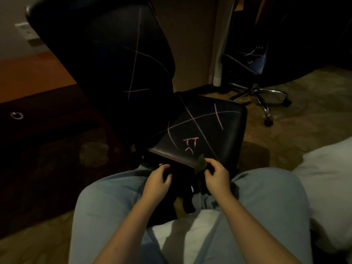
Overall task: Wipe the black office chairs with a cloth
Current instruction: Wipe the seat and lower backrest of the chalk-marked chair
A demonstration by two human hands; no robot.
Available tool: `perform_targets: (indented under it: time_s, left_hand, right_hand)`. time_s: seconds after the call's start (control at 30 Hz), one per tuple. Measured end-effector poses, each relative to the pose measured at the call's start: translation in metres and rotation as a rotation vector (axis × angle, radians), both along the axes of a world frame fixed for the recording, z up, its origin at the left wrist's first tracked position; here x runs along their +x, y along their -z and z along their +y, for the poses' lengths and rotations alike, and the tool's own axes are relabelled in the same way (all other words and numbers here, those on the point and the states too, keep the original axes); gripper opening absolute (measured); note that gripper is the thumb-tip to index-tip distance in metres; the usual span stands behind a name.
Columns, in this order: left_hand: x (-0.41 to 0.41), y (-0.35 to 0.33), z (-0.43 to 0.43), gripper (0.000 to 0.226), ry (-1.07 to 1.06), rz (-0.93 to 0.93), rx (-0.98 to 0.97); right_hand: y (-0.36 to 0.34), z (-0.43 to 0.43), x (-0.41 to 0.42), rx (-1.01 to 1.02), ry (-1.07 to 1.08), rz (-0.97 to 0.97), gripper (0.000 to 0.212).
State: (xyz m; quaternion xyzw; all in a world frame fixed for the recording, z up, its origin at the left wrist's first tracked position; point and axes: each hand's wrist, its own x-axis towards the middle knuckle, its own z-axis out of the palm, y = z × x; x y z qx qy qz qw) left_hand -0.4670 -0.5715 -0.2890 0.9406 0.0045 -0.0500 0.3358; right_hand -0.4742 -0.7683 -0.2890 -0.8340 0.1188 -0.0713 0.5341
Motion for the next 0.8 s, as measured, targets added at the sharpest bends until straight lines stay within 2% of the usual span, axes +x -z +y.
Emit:
perform_targets:
  time_s: [0.17, 0.33, 0.47, 0.6, 0.7, 0.8]
  left_hand:
    - [0.005, 0.008, -0.021, 0.050, 0.035, 0.053, 0.013]
    - [0.026, 0.015, -0.055, 0.055, 0.193, 0.149, 0.033]
    - [0.039, 0.023, -0.079, 0.033, 0.273, 0.173, -0.003]
    - [0.044, 0.025, -0.088, 0.013, 0.253, 0.215, -0.046]
    - [0.046, 0.018, -0.090, 0.020, 0.258, 0.221, -0.054]
    - [0.053, 0.007, -0.096, 0.017, 0.274, 0.227, -0.099]
  right_hand:
    - [0.006, 0.006, 0.004, 0.061, -0.005, -0.016, 0.035]
    - [0.008, -0.008, 0.003, 0.147, 0.043, -0.016, 0.035]
    - [0.010, -0.022, 0.002, 0.195, 0.093, -0.027, 0.035]
    - [0.016, -0.032, 0.000, 0.154, 0.118, 0.013, 0.034]
    - [0.019, -0.040, -0.004, 0.073, 0.094, 0.099, 0.031]
    - [0.022, -0.047, -0.007, -0.047, 0.025, 0.130, 0.030]
